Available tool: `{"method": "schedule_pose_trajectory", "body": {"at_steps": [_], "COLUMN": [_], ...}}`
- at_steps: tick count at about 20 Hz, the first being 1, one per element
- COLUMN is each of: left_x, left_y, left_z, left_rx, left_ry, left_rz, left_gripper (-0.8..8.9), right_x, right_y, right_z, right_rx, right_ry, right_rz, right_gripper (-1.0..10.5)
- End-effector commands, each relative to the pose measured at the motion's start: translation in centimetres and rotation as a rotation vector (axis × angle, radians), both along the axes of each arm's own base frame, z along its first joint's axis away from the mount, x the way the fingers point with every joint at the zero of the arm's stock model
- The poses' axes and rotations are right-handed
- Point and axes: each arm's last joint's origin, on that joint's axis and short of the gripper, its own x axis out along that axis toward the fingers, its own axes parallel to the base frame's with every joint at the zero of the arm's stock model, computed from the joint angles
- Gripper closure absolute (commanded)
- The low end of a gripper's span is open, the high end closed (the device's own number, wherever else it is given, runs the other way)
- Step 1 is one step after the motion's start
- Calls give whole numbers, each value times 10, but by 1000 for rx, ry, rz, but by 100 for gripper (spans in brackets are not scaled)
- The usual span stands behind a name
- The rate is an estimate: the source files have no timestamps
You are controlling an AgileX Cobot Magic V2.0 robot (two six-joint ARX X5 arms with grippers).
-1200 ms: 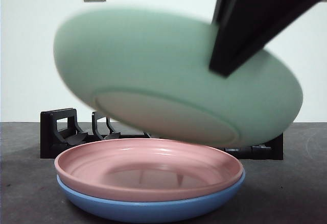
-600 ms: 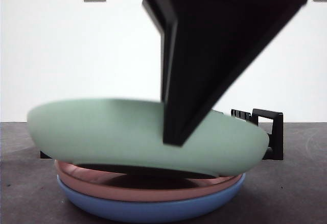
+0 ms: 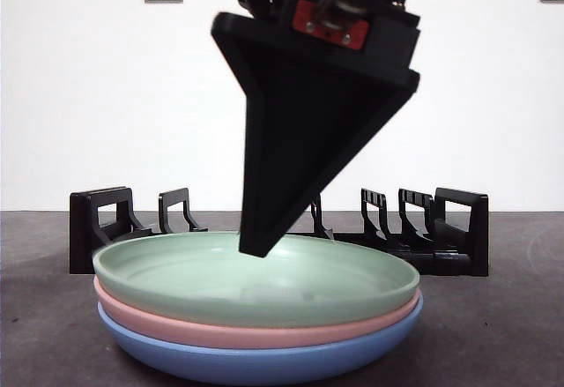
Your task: Place the plate
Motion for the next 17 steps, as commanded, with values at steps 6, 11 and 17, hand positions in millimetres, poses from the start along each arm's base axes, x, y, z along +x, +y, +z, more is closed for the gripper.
{"method": "schedule_pose_trajectory", "body": {"at_steps": [6, 11, 17], "left_x": [1, 5, 31], "left_y": [0, -1, -5], "left_z": [3, 10, 12], "left_rx": [18, 6, 53], "left_ry": [-35, -109, -106], "left_rz": [-10, -10, -29], "left_gripper": [408, 408, 408], "right_x": [25, 108, 123], "right_y": [1, -61, -182], "right_z": [28, 43, 48], "right_rx": [154, 313, 404], "right_ry": [-58, -58, -73], "right_rz": [-219, -627, -1026], "right_gripper": [743, 732, 721]}}
